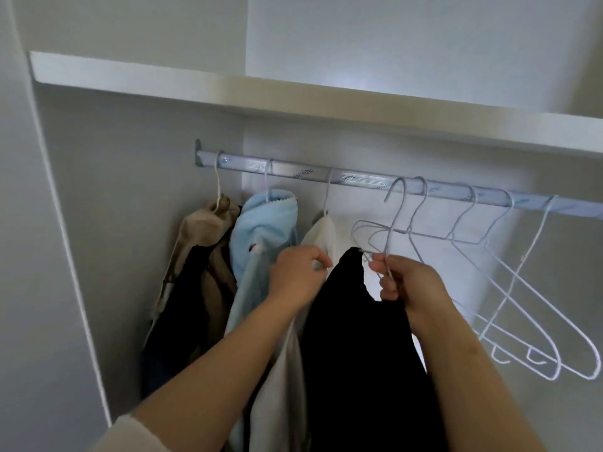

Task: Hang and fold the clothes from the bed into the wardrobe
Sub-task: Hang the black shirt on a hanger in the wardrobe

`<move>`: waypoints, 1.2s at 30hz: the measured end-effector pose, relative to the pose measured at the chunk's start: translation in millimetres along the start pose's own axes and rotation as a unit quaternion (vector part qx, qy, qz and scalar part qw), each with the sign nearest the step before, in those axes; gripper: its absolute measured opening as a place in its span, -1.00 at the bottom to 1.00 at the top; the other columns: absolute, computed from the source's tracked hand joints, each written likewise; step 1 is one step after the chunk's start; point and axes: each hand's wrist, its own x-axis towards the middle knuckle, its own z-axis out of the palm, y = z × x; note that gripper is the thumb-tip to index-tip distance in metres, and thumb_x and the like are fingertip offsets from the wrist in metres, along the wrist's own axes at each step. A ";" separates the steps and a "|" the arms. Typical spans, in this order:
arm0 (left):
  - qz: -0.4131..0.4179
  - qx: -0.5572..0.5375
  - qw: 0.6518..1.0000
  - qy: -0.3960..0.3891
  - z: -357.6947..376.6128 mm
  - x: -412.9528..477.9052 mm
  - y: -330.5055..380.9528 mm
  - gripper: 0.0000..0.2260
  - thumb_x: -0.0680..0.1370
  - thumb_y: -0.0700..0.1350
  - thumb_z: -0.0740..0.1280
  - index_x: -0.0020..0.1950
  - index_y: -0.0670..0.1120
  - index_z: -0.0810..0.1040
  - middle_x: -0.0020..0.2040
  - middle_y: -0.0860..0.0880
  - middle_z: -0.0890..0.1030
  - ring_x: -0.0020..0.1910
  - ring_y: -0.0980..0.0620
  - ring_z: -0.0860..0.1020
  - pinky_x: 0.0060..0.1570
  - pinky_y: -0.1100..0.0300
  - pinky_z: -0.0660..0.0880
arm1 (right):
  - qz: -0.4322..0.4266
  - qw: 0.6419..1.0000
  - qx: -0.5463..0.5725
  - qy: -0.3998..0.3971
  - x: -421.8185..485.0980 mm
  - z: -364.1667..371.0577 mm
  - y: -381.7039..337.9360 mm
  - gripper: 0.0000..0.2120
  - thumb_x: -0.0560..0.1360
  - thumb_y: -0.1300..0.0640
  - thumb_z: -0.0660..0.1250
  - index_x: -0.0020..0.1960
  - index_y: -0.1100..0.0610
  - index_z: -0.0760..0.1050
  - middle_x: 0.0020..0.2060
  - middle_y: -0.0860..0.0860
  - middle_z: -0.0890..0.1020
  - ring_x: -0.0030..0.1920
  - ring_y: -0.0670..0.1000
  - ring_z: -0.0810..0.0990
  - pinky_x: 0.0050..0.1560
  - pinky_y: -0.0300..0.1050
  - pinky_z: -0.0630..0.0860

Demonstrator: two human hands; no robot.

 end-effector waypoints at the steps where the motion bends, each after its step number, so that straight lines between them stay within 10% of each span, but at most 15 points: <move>1: 0.014 0.024 1.000 -0.011 2.2 8.2 -5.3 -0.86 0.42 -0.18 0.38 -0.07 0.03 0.60 0.10 -0.03 0.58 0.14 -0.05 0.50 0.16 -0.01 0.43 | -0.006 1.000 0.004 -0.003 8.2 6.7 -6.2 -0.78 0.57 0.32 0.08 -0.17 0.26 0.45 -0.54 0.01 0.56 -0.68 -0.15 0.29 -0.68 -0.38 0.17; 5: 0.015 -0.009 0.997 -0.077 14.9 24.0 -28.5 -0.59 0.42 -0.27 0.38 0.26 -0.08 0.48 0.29 -0.08 0.44 0.26 -0.06 0.42 0.22 0.21 0.33 | -0.026 1.000 0.009 -0.008 37.3 21.1 -29.4 -0.79 0.58 0.31 0.06 -0.16 0.25 0.42 -0.53 -0.01 0.54 -0.66 -0.16 0.30 -0.67 -0.38 0.20; 11: 0.007 -0.181 0.983 -0.016 27.6 24.4 -38.6 -0.54 0.36 -0.50 0.17 0.17 -0.15 0.54 0.16 -0.05 0.51 0.12 0.13 0.43 0.00 0.61 0.24 | -0.019 0.999 -0.012 0.025 85.3 32.1 -24.2 -0.79 0.57 0.37 0.05 -0.18 0.26 0.39 -0.57 0.01 0.55 -0.69 -0.15 0.31 -0.67 -0.38 0.20; 17: -0.036 -0.249 0.967 -0.036 26.5 22.2 -35.9 -0.51 0.38 -0.51 0.12 0.09 -0.03 0.52 0.09 0.10 0.49 0.09 0.17 0.44 0.01 0.55 0.32 | -0.023 0.990 -0.130 0.052 111.7 31.2 5.6 -0.78 0.55 0.36 0.10 -0.18 0.24 0.47 -0.40 0.09 0.56 -0.60 -0.08 0.36 -0.62 -0.36 0.26; 24: -0.084 -0.284 0.955 -0.012 32.6 17.2 -36.0 -0.45 0.40 -0.49 0.09 0.08 0.12 0.46 0.06 0.14 0.48 -0.06 0.24 0.49 -0.16 0.59 0.38 | -0.094 0.921 -0.375 0.052 78.3 17.2 34.3 -0.91 0.46 0.20 0.30 -0.09 0.03 0.45 -0.25 -0.06 0.56 -0.17 0.01 0.54 -0.13 -0.15 0.40; 36: -0.122 -0.333 0.935 0.024 45.0 6.6 -20.8 -0.38 0.39 -0.51 0.07 0.24 0.09 0.43 0.20 0.03 0.44 -0.26 0.51 0.48 -0.38 0.59 0.36 | -0.174 0.839 -0.498 0.131 62.4 1.0 42.8 -0.87 0.52 0.23 0.13 -0.19 0.16 0.37 -0.36 0.01 0.44 -0.29 0.06 0.41 -0.36 -0.15 0.27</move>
